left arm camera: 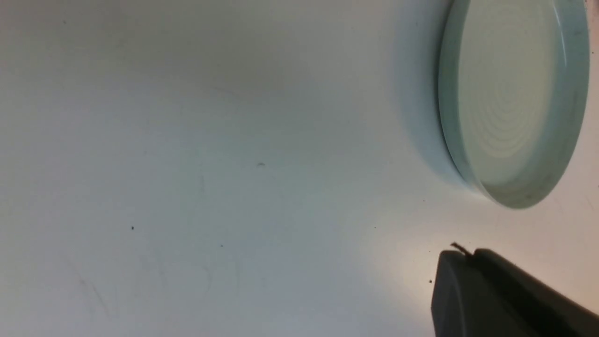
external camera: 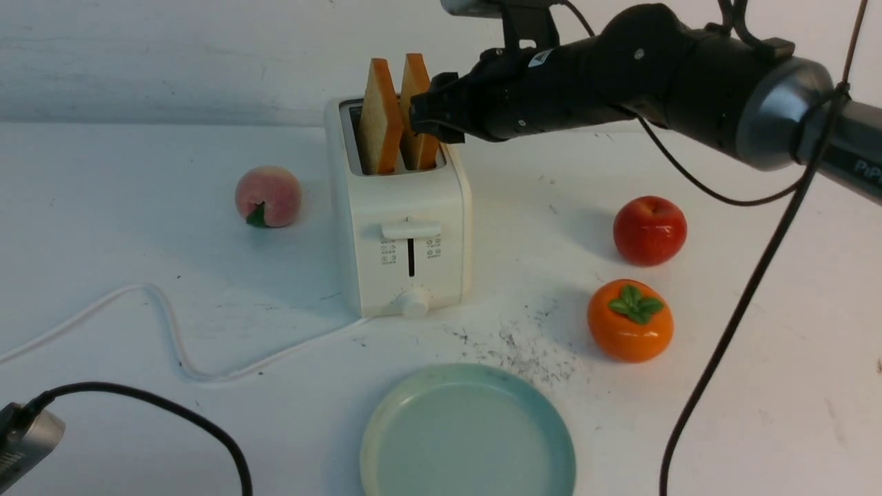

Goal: Take toasted bread from bread machine on white table place on plate.
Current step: 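Grasp the toast slice in the toaster and pull it up out of the slot with the right gripper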

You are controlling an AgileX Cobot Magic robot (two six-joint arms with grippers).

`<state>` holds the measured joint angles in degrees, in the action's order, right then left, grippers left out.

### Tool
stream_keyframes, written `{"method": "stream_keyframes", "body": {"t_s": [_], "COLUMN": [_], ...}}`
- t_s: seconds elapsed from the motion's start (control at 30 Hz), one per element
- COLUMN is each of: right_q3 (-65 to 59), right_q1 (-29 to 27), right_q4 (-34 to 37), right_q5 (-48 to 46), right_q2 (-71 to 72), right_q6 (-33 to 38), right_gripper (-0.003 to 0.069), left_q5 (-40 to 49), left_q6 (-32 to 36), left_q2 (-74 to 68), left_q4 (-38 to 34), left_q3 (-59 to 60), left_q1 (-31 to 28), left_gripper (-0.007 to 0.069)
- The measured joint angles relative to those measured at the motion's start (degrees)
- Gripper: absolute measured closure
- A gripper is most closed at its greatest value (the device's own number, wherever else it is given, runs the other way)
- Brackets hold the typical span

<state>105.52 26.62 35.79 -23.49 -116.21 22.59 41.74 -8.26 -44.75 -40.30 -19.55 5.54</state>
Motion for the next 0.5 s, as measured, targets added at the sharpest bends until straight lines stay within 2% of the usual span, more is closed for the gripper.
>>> {"method": "stream_keyframes", "body": {"t_s": [0.37,0.43,0.5], "right_q3": [0.0,0.0,0.0], "right_q1": [0.0,0.0,0.0], "right_q4": [0.6,0.6,0.6], "right_q5": [3.3,3.7,4.9], "right_q2": [-2.7,-2.9,-2.9], "right_q6": [0.2,0.2,0.2], "right_gripper": [0.0281,0.0293,0.0337], "left_q5": [0.0,0.0,0.0], "left_q6": [0.0,0.0,0.0], "left_q2": [0.0,0.0,0.0], "left_q4": [0.0,0.0,0.0], "left_q3": [0.0,0.0,0.0], "left_q1": [0.0,0.0,0.0], "left_gripper": [0.0623,0.062,0.0617]}}
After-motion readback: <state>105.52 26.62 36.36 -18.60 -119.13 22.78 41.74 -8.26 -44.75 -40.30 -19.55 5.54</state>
